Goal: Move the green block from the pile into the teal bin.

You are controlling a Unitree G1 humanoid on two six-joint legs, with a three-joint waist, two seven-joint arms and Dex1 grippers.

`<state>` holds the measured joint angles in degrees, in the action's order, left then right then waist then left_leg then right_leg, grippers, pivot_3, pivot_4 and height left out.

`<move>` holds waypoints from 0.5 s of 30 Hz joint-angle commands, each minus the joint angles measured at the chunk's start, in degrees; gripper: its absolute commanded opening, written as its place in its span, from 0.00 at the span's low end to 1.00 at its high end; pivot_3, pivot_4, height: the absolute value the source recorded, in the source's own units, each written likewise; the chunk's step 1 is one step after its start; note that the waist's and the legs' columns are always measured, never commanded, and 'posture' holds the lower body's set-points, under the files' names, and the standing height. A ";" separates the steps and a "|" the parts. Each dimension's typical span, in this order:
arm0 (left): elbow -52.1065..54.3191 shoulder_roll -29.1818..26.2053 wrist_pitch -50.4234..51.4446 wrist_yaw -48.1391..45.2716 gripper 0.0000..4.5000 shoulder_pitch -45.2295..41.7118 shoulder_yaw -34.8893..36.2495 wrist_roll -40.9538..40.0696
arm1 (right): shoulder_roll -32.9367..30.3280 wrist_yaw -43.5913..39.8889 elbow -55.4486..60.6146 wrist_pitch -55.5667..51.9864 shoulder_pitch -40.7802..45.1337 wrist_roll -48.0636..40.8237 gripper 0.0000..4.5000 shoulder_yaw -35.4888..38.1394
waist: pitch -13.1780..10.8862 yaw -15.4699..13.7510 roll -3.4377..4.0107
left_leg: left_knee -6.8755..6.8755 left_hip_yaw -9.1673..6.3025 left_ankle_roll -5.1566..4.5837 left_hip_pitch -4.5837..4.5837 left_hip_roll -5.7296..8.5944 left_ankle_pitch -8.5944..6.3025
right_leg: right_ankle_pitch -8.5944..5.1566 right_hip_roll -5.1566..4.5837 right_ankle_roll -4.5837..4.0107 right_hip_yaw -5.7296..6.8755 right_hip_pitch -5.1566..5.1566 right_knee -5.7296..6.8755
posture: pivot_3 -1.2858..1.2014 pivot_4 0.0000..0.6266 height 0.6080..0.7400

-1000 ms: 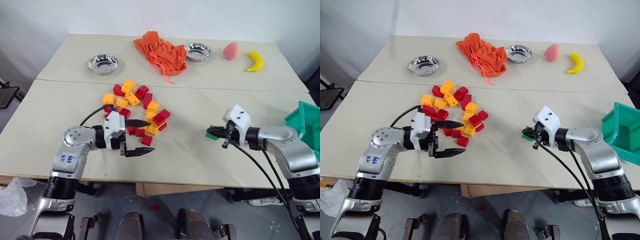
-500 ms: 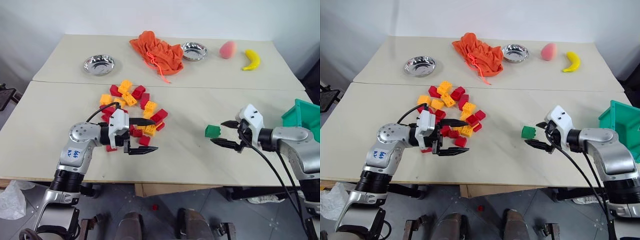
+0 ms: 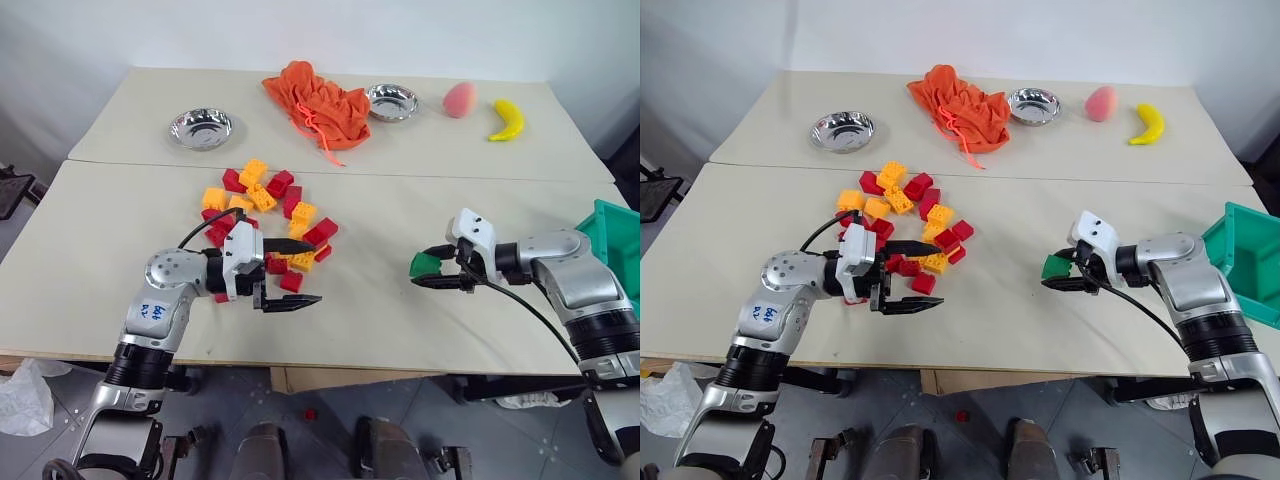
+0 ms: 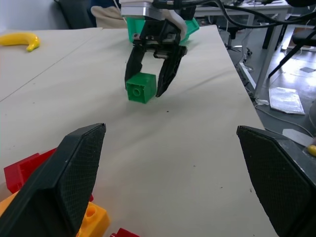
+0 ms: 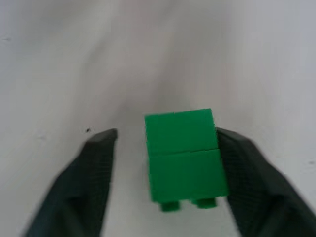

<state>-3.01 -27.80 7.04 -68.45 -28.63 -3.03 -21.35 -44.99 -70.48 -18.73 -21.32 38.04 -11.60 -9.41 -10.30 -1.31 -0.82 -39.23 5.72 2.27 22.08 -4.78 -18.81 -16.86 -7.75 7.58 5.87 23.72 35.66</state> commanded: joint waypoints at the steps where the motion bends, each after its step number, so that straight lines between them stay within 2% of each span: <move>1: 2.85 0.94 -0.94 -0.30 1.00 0.18 0.95 -2.89 | -0.79 0.27 2.47 -0.95 -0.83 -2.11 0.41 3.93 | 0.00 -0.02 0.00 | 0.00 0.00 0.00 0.00 0.00 0.00 | 0.00 0.00 0.00 0.00 0.00 0.01 | 0.52 0.24 1.00; 2: 2.91 1.08 -0.86 -0.20 1.00 0.18 0.70 -2.91 | -1.31 0.43 3.32 -1.06 -1.78 -2.18 0.34 4.55 | 0.00 -0.05 0.00 | 0.00 0.00 0.00 0.00 0.00 0.00 | 0.00 0.00 0.00 0.00 0.00 0.01 | 0.52 0.24 1.00; 7: 2.17 2.41 -0.48 0.33 1.00 -0.16 -0.27 -2.91 | -2.28 5.85 13.95 -8.60 -9.41 -9.39 0.33 16.45 | 0.00 -0.26 0.00 | 0.00 -0.01 0.00 0.03 0.00 0.00 | 0.00 0.00 0.00 0.01 0.00 -0.02 | 0.52 0.24 1.00; 10: 1.49 4.79 0.93 1.43 1.00 -0.88 -0.32 -4.12 | -1.24 16.34 20.59 -10.02 -15.59 -12.14 0.33 31.52 | 0.01 -0.32 0.03 | -0.01 -0.01 0.00 0.03 0.01 0.00 | 0.00 -0.01 0.01 0.01 -0.01 -0.01 | 0.52 0.24 1.00; 15: -0.15 9.80 4.15 4.80 1.00 -3.45 0.50 -6.70 | -0.60 27.22 27.37 -11.91 -25.34 -13.34 0.33 50.97 | 0.01 -1.06 0.02 | -0.01 -0.02 0.00 0.02 0.01 0.00 | 0.01 -0.01 0.01 0.01 -0.03 -0.02 | 0.52 0.24 1.00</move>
<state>-3.59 -19.04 10.16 -65.20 -30.36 -3.29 -25.71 -45.56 -46.57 5.51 -32.87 14.20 -24.03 35.19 -10.29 -2.37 -0.80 -39.23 5.69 2.27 22.11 -4.77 -18.81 -16.85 -7.76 7.60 5.88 23.70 35.63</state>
